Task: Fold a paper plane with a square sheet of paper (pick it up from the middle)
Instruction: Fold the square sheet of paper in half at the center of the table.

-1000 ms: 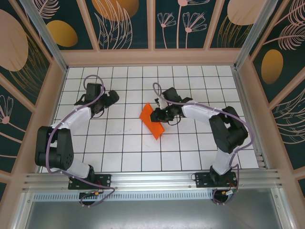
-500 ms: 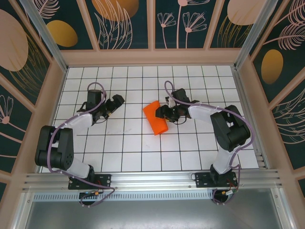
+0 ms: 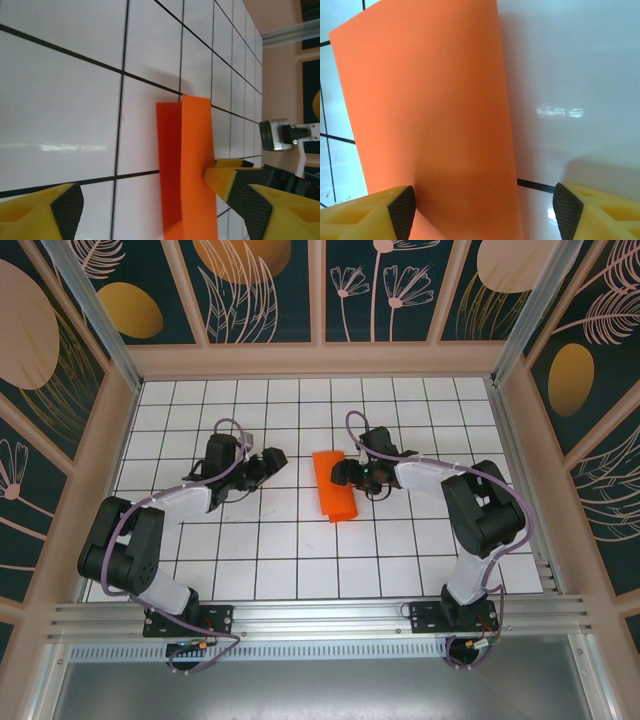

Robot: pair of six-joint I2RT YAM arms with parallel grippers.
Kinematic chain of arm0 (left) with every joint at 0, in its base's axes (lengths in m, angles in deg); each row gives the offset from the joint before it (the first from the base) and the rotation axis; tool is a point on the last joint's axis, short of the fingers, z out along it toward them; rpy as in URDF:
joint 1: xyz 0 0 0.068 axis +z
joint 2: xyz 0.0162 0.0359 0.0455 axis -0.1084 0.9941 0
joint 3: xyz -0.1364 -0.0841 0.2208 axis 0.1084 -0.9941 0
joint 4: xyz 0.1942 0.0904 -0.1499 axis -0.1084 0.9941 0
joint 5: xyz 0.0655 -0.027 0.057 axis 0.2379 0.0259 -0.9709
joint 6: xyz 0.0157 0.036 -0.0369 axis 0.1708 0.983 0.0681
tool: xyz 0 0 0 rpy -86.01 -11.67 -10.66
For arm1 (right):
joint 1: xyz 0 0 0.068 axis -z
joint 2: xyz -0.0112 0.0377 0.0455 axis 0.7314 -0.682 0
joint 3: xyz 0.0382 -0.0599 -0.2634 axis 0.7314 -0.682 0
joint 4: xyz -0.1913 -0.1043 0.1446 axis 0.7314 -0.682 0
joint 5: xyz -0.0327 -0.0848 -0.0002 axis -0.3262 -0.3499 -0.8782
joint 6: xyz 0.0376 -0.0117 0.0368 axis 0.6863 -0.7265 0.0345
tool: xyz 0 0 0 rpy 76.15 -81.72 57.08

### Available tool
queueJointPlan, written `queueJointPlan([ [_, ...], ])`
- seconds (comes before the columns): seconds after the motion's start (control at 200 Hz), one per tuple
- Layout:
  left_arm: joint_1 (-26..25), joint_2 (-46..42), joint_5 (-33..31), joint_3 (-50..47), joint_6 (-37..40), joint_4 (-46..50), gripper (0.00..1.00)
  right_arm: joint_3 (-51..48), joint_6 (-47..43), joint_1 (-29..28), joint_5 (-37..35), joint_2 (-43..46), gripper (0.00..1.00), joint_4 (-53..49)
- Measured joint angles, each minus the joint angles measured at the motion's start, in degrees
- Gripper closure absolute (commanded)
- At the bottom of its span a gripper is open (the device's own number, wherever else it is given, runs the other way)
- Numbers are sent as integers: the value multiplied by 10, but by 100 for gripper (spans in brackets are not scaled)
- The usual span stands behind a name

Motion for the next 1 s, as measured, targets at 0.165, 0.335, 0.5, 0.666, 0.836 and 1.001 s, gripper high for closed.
queueJointPlan([
  [0.165, -30, 26, 13, -2, -15, -34, 31, -3, -7, 0, -12, 0, 31, -4],
  [0.335, -52, 52, 14, -2, -21, -41, 35, -2, -37, 0, -24, -1, 33, -26],
  [0.5, -66, 72, 10, 10, -24, -43, 37, 9, -49, -1, -33, -9, 33, -41],
  [0.666, -77, 83, -6, 28, -31, -44, 39, 23, -40, -9, -52, -19, 33, -57],
  [0.836, -83, 98, -23, 37, -40, -52, 41, 40, -20, -17, -79, -32, 34, -75],
  [1.001, -84, 102, -35, 37, -42, -53, 42, 51, -8, -23, -94, -41, 34, -90],
])
